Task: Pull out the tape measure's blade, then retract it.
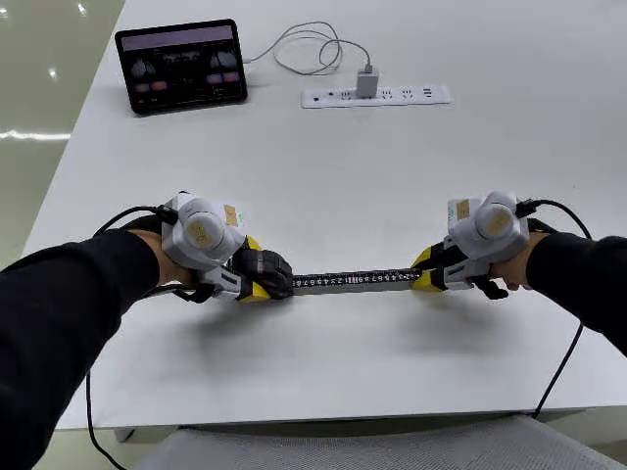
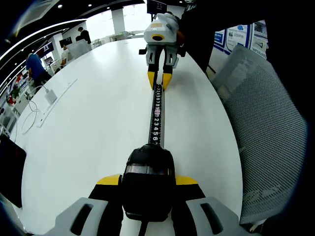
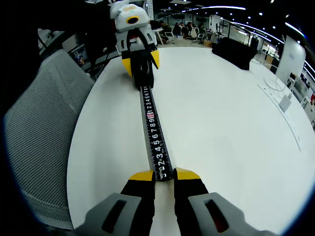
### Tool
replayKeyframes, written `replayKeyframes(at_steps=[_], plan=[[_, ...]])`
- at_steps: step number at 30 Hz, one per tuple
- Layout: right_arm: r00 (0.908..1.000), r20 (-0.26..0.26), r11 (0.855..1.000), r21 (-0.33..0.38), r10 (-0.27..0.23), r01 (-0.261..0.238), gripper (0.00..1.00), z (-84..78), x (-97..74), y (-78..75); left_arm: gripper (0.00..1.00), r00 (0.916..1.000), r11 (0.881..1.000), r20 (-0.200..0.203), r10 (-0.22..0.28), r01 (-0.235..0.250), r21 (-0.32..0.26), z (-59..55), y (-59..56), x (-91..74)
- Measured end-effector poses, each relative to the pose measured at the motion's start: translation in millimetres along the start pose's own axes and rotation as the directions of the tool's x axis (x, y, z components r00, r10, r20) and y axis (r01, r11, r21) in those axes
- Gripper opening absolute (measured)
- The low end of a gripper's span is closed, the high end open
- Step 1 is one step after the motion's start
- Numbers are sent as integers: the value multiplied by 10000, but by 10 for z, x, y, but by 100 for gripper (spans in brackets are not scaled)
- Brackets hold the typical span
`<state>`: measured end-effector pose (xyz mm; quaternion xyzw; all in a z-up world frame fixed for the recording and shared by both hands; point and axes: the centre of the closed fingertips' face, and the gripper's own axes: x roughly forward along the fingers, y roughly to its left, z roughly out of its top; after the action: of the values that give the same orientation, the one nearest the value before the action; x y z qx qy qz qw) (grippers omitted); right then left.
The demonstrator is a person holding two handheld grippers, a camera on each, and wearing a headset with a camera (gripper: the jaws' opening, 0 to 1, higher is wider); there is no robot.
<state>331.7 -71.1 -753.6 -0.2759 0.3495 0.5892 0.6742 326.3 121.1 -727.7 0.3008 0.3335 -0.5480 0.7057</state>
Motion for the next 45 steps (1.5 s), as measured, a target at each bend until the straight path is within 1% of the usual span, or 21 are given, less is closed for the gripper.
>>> replayKeyframes(at_steps=[17,28,35,45], plan=[[10000,-34,9998,180,-92,92,9,-120,-96,-31,34,10000,10000,-14,18,-18,-14,-9,-1,1],[9998,-141,9996,236,-152,155,9,-196,-163,-63,34,10000,10000,-28,20,-20,-17,-31,28,16],[9996,-187,9994,294,-202,207,9,-245,-202,-77,34,10000,10000,-45,26,-26,-19,-34,23,16],[9993,-264,9990,362,-254,263,9,-295,-230,-93,34,10000,10000,-63,16,-16,-14,-44,25,20]])
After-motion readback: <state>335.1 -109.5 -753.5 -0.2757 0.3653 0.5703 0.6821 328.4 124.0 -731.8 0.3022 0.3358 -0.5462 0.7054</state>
